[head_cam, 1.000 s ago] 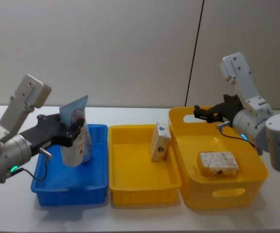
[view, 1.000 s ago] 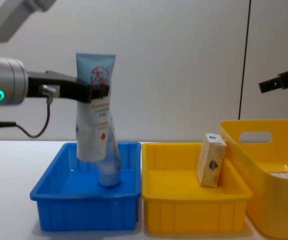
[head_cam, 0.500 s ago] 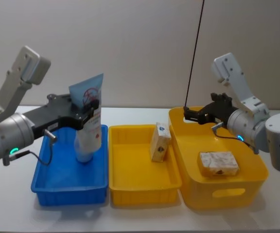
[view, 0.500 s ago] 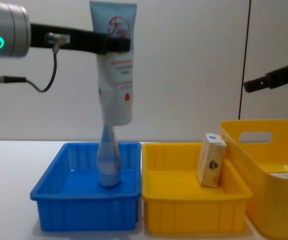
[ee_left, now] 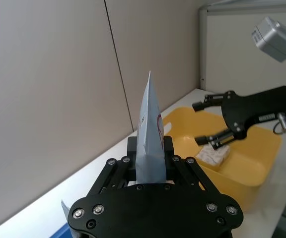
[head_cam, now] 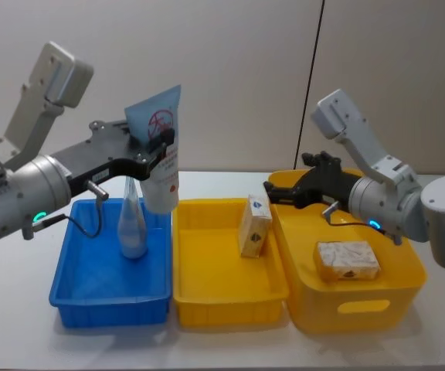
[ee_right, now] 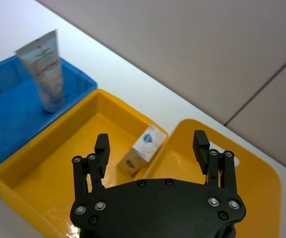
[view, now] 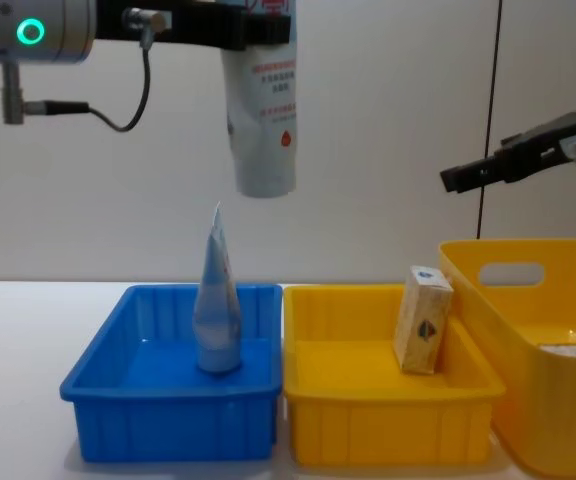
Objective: Bimanual collaborative sorting of washing and personal care products
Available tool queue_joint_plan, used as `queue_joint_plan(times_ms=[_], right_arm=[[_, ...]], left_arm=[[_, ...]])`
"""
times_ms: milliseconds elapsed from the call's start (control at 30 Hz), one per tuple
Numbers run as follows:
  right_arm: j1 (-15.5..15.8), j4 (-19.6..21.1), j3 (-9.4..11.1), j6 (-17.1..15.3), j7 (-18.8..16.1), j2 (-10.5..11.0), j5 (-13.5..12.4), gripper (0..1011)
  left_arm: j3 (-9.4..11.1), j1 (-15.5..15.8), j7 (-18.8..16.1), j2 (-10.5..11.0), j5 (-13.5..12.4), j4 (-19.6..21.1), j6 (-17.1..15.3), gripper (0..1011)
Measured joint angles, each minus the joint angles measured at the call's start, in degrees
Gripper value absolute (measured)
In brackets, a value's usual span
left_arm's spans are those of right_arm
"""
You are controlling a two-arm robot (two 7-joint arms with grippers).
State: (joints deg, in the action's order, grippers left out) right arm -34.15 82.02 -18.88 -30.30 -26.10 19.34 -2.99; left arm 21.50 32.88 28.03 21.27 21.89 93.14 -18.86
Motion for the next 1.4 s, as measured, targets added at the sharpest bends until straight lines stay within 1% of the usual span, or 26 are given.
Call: queue_joint_plan(times_ms=[100,167,300,400,467,500,633,867,900,967,1167,1400], right_arm=[[-0.53,0.06,-1.17,0.76,-2.91,0.88,-0.51,1004],[-0.76,0.09,-1.67,1.06,-4.18,1.28,-0.73,1004],[-1.47,0.17,-3.13,1.77,-7.53,2.29,-1.32,1003],[-1.92,0.21,-3.88,2.13,-9.28,2.81,-1.67,1003],[-2.44,0.26,-4.80,2.68,-11.48,3.36,-2.07,1003],[-2.60,0.27,-5.04,2.81,-11.99,3.54,-2.17,1003],[-3.19,0.30,-6.04,3.41,-14.31,4.07,-2.58,1003],[-4.98,0.31,-8.66,5.06,-19.56,5.05,-3.36,1004],[-4.98,0.31,-8.66,5.06,-19.56,5.05,-3.36,1004],[-5.76,0.24,-9.66,5.75,-21.51,5.18,-3.59,1004],[-7.04,0.13,-11.44,6.63,-23.97,5.04,-3.93,1003],[-7.81,0.14,-12.49,7.35,-24.83,4.82,-4.00,1003]], left_arm=[[0.38,0.61,-1.09,-0.65,-0.64,-0.12,0.55,253],[0.71,1.02,-1.79,-1.07,-1.03,-0.39,0.85,252],[1.29,1.65,-2.77,-1.66,-1.65,-0.83,1.28,253],[1.66,2.02,-3.16,-1.98,-1.93,-1.11,1.48,253],[2.19,2.45,-3.57,-2.43,-2.20,-1.49,1.65,252],[2.31,2.53,-3.69,-2.53,-2.26,-1.56,1.71,252],[2.92,2.85,-4.04,-2.97,-2.44,-1.91,1.83,253],[3.83,2.98,-4.56,-3.49,-2.48,-2.37,1.92,252],[3.90,2.97,-4.62,-3.53,-2.47,-2.41,1.93,253],[4.12,2.88,-4.75,-3.60,-2.42,-2.50,1.94,252],[4.56,2.67,-4.97,-3.70,-2.08,-2.70,1.98,253],[4.87,2.39,-5.11,-3.51,-1.62,-2.79,1.99,253]])
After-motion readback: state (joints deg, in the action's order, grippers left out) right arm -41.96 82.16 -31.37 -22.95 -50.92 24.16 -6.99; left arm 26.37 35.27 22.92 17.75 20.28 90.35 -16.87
